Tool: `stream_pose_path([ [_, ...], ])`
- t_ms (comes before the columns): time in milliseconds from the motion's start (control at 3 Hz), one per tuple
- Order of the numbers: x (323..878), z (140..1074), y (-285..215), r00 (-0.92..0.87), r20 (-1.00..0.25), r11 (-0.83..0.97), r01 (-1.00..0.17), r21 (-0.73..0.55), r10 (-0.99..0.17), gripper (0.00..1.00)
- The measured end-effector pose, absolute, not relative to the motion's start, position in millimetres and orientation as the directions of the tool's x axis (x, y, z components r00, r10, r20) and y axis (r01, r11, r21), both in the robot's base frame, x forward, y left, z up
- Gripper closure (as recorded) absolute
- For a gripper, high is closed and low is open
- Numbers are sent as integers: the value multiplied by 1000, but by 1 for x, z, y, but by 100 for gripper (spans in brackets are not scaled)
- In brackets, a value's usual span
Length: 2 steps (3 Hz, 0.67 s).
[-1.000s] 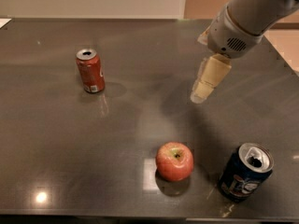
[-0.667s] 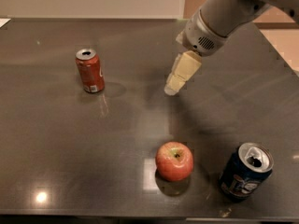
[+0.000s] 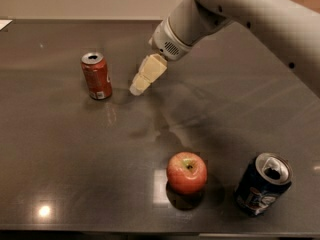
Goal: Move coke can near apple
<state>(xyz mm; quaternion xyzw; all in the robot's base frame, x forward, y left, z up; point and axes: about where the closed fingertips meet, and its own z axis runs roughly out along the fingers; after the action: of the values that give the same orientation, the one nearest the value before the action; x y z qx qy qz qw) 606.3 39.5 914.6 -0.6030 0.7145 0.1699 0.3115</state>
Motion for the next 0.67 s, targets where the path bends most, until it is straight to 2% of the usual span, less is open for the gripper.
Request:
stream_pose_path([
  [667,622,902,111,-62,-717,196,-975,-105,-694,0],
])
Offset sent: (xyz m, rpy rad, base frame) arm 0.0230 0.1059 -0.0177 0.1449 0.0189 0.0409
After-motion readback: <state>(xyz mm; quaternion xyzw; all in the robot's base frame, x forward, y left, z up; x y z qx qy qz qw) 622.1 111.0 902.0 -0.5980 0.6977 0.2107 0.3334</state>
